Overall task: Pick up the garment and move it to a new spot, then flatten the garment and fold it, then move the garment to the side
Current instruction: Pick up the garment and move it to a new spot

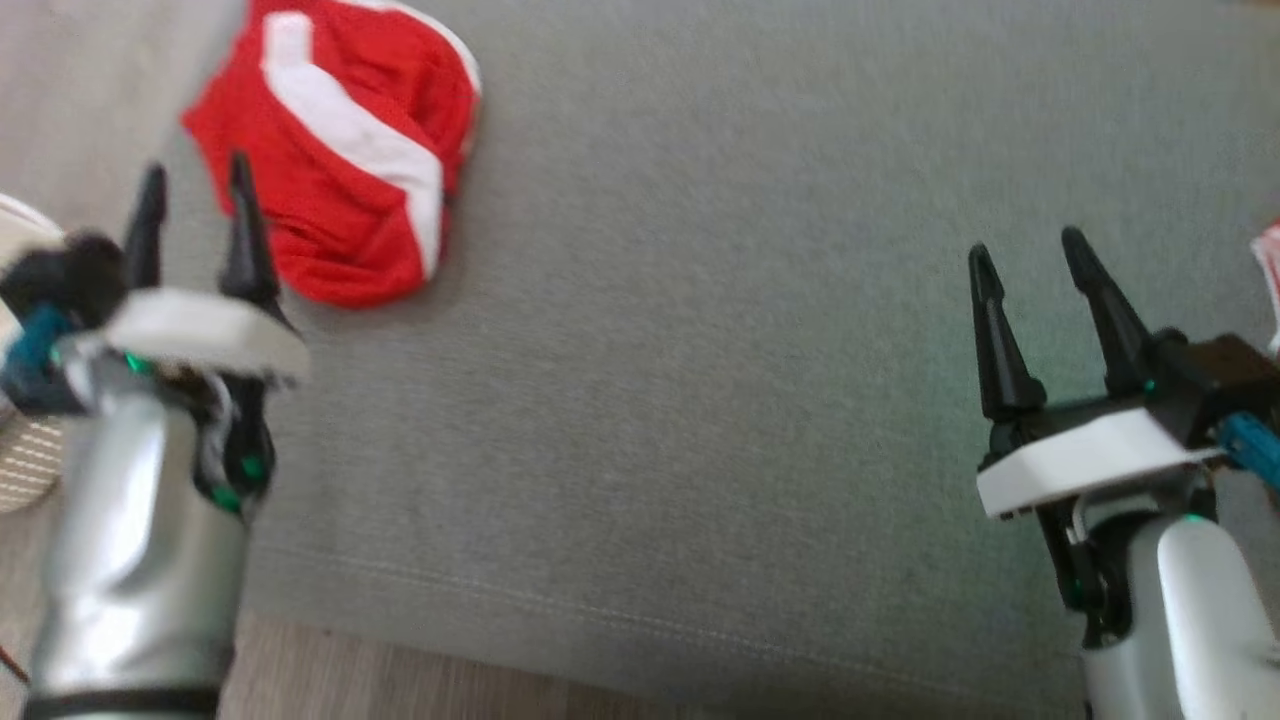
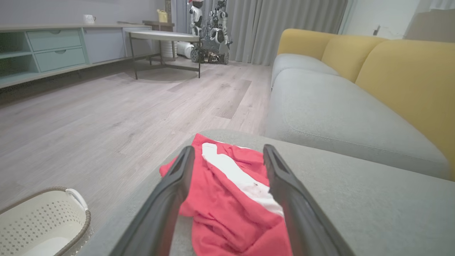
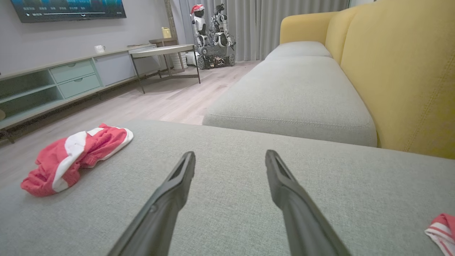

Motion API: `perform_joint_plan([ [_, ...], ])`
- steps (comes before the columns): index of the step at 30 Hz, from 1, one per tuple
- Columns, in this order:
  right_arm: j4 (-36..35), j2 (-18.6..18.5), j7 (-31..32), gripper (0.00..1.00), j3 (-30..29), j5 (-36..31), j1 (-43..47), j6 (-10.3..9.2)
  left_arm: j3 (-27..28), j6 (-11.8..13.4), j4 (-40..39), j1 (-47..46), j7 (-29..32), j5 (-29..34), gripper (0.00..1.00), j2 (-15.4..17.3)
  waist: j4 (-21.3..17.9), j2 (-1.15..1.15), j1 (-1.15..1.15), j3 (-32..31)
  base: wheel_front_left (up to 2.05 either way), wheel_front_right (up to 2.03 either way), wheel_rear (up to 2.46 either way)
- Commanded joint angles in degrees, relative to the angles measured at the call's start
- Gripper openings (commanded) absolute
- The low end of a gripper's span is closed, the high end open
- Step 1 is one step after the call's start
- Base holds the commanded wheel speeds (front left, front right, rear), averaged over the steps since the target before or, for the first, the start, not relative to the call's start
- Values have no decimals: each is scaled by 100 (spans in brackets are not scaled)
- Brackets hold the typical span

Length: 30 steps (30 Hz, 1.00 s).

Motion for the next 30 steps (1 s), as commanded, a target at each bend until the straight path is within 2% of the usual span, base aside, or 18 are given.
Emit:
perform_joint_plan([
  [1, -243, -36, 24, 100, 192, -46, -244, -4, 254, -43, 24, -363, -29, -38, 100, 244, -366, 0, -1, 505, 0, 0, 0],
  [2, -257, -50, 26, 100, 239, -55, -338, -4, 314, -129, 467, -714, -35, -114, 100, 276, -479, 0, -1, 706, 0, 0, 0],
  [10, -273, -73, -56, 100, 322, -82, -638, -4, 436, -549, 2321, -2014, 95, -415, 100, 404, -780, 0, -1, 1295, 0, 0, 0],
  [11, -273, -73, -56, 100, 322, -82, -638, -4, 436, -549, 2321, -2014, 95, -415, 100, 404, -780, 0, -1, 1295, 0, 0, 0],
  [13, -254, -78, -85, 100, 335, -85, -716, -4, 404, -617, 3043, -2381, 361, -454, 100, 456, -838, 0, -1, 1403, 0, 0, 0],
  [14, -254, -78, -85, 100, 335, -85, -716, -4, 404, -617, 3043, -2381, 361, -454, 100, 456, -838, 0, -1, 1403, 0, 0, 0],
  [19, -171, -75, -141, 100, 359, -58, -783, -4, 370, -559, 4031, -2716, 766, -491, 100, 496, -910, 0, -1, 1427, 0, 0, 0],
  [21, -132, -73, -164, 100, 352, -40, -790, -4, 374, -603, 4246, -2782, 771, -523, 0, 498, -935, 0, -1, 1393, 0, 0, 0],
  [25, -44, -70, -212, 100, 305, -11, -779, -4, 342, -652, 4437, -2780, 447, -503, 0, 551, -955, 0, -1, 1239, 0, 0, 0],
  [30, 68, -63, -284, 100, 247, 22, -713, -4, 405, -455, 4334, -2665, -23, -457, 0, 669, -950, 0, -1, 878, 0, 0, 0],
])
